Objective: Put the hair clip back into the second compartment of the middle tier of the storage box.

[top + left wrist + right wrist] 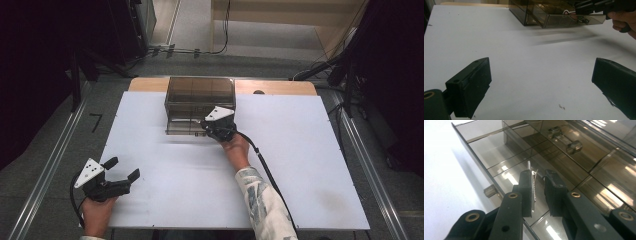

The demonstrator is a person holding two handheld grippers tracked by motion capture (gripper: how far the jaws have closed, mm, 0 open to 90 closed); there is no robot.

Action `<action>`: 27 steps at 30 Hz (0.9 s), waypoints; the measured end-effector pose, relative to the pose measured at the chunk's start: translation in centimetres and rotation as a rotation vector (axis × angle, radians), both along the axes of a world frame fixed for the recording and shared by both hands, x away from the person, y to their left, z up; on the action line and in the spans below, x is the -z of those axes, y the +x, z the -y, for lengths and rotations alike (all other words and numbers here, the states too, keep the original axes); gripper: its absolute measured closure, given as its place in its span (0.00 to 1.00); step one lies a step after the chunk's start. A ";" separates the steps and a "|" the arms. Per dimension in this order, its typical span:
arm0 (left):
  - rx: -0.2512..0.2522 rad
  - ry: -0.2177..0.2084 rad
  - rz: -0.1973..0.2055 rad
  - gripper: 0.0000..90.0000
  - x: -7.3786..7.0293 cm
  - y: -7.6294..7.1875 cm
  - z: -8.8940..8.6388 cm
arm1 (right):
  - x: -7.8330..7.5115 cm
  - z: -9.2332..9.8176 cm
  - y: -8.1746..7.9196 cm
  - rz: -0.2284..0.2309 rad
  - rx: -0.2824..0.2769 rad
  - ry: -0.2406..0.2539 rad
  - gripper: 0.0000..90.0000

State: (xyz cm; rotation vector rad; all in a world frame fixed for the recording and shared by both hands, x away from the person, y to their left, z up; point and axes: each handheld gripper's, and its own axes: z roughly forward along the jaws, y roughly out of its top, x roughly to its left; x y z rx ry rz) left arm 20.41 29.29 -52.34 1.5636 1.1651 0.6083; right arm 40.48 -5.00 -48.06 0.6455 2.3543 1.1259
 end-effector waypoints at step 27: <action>0.001 -0.001 0.000 0.03 0.0 0.0 0.0 | -0.8 2.0 -0.7 0.001 -0.013 0.052 0.63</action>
